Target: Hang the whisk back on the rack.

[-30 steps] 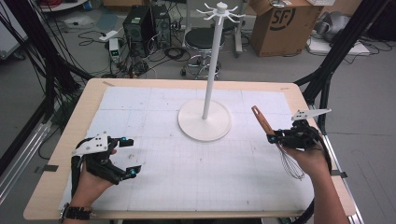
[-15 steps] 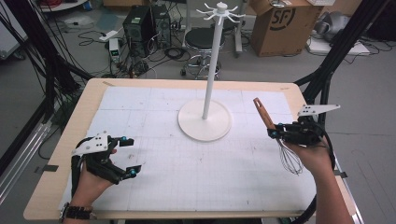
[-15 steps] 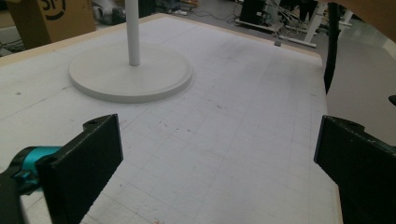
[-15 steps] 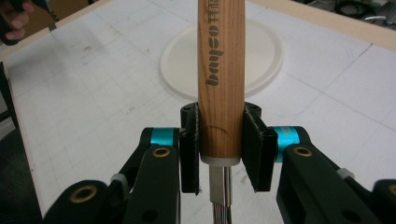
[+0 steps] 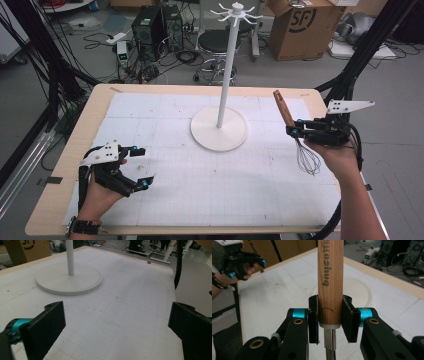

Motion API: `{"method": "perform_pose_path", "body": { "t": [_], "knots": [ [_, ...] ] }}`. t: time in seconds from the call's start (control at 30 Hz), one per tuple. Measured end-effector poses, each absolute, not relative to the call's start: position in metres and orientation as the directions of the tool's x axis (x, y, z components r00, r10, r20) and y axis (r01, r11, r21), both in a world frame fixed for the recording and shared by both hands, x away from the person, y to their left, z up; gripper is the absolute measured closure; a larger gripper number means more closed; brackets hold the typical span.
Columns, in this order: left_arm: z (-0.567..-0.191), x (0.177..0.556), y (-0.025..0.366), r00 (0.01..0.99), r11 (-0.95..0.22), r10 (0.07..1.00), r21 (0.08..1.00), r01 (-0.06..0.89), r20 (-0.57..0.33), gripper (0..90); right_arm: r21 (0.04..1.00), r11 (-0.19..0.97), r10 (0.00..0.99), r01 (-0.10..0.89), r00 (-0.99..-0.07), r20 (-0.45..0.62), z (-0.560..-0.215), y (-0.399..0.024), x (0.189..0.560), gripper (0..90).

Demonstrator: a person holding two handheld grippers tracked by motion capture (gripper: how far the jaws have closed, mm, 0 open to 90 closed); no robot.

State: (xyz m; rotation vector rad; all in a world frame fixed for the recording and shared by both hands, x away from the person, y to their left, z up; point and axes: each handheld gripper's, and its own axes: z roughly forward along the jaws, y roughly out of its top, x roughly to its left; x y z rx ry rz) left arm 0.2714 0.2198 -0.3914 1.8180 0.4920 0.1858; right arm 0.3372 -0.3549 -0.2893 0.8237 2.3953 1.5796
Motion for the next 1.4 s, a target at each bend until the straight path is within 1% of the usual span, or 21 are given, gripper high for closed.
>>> {"method": "perform_pose_path", "body": {
  "t": [0.17,0.5,0.8,0.9,1.4],
  "knots": [
    [-0.393,0.268,0.223,0.894,-0.230,0.430,0.942,0.243,-0.126,1.7,0.904,0.276,0.497,0.327,-0.853,0.157,-0.278,-0.352,0.344,70.7],
    [-0.393,0.265,0.225,0.896,-0.217,0.426,0.946,0.241,-0.130,1.7,0.929,0.243,0.506,0.279,-0.854,0.124,-0.263,-0.341,0.355,70.7],
    [-0.391,0.266,0.222,0.903,-0.217,0.411,0.949,0.229,-0.124,1.7,0.950,0.223,0.480,0.218,-0.873,0.087,-0.246,-0.329,0.360,70.7],
    [-0.391,0.266,0.222,0.903,-0.220,0.411,0.948,0.231,-0.125,1.7,0.958,0.207,0.487,0.197,-0.870,0.074,-0.239,-0.325,0.364,70.6],
    [-0.392,0.267,0.221,0.903,-0.225,0.411,0.946,0.234,-0.126,1.7,0.960,0.250,0.438,0.127,-0.899,0.005,-0.210,-0.303,0.380,70.6]
  ]
}}
